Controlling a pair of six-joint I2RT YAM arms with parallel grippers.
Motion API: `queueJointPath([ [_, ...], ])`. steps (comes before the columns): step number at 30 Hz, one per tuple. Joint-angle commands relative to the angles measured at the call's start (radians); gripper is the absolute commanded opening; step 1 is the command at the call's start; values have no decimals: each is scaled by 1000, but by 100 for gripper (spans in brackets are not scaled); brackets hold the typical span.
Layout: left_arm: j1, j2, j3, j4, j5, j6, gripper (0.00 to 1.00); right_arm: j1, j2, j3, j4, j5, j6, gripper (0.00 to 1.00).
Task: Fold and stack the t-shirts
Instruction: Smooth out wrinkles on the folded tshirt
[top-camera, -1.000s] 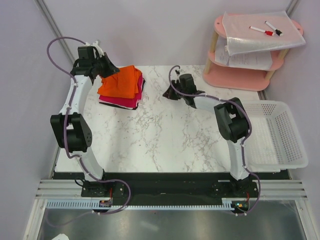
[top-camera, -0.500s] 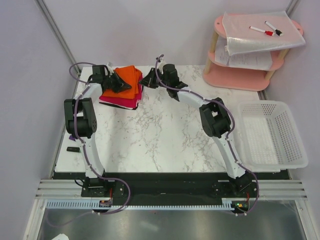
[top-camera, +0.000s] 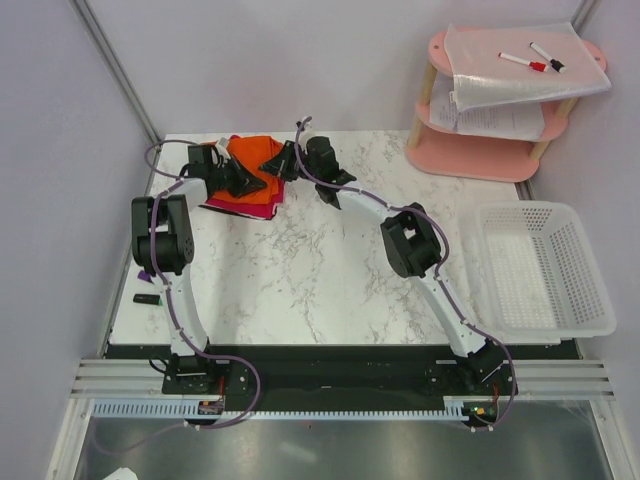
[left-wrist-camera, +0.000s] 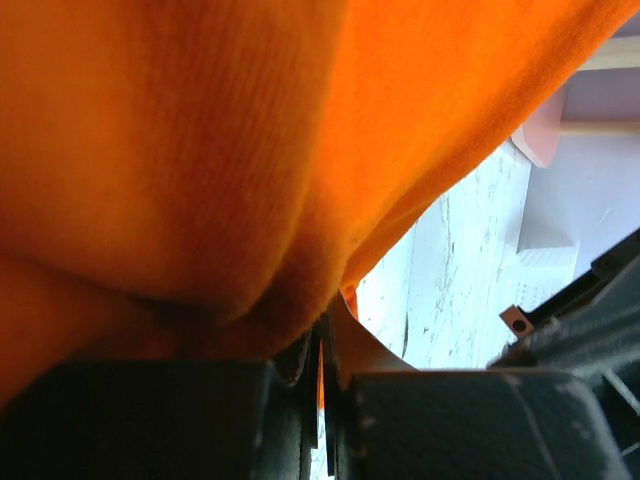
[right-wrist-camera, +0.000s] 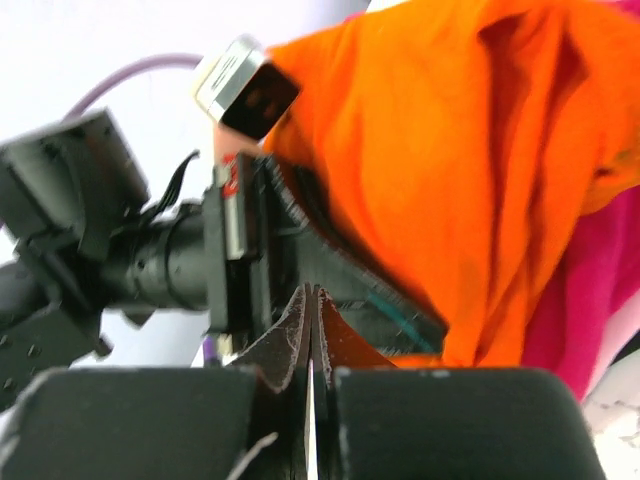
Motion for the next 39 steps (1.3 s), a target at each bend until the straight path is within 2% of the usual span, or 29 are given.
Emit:
queueJointPath([
  [1, -18, -38, -51, -56, 42, -6, 2, 5, 36, 44, 41, 111, 24, 0],
  [7, -18, -117, -38, -56, 79, 6, 2, 12, 106, 70, -17, 206, 29, 0],
  [14, 7, -217, 29, -11, -5, 0, 2, 11, 109, -2, -2, 192, 52, 0],
  [17, 25, -188, 70, 32, -33, -35, 2, 12, 92, -28, 3, 190, 47, 0],
  [22, 61, -56, 115, 72, -64, -78, 2, 11, 77, -38, -5, 190, 37, 0],
  [26, 123, 11, 51, 158, -85, -146, 2, 11, 74, -44, -19, 183, 24, 0],
  [30, 168, 53, -6, 169, -99, -169, 2, 9, 71, -61, -23, 181, 17, 0],
  [35, 188, 11, -109, 290, -63, -189, 2, 9, 74, -68, -26, 171, 18, 0],
  [39, 188, -44, -98, 358, -16, -202, 2, 9, 68, -76, -32, 166, 6, 0],
])
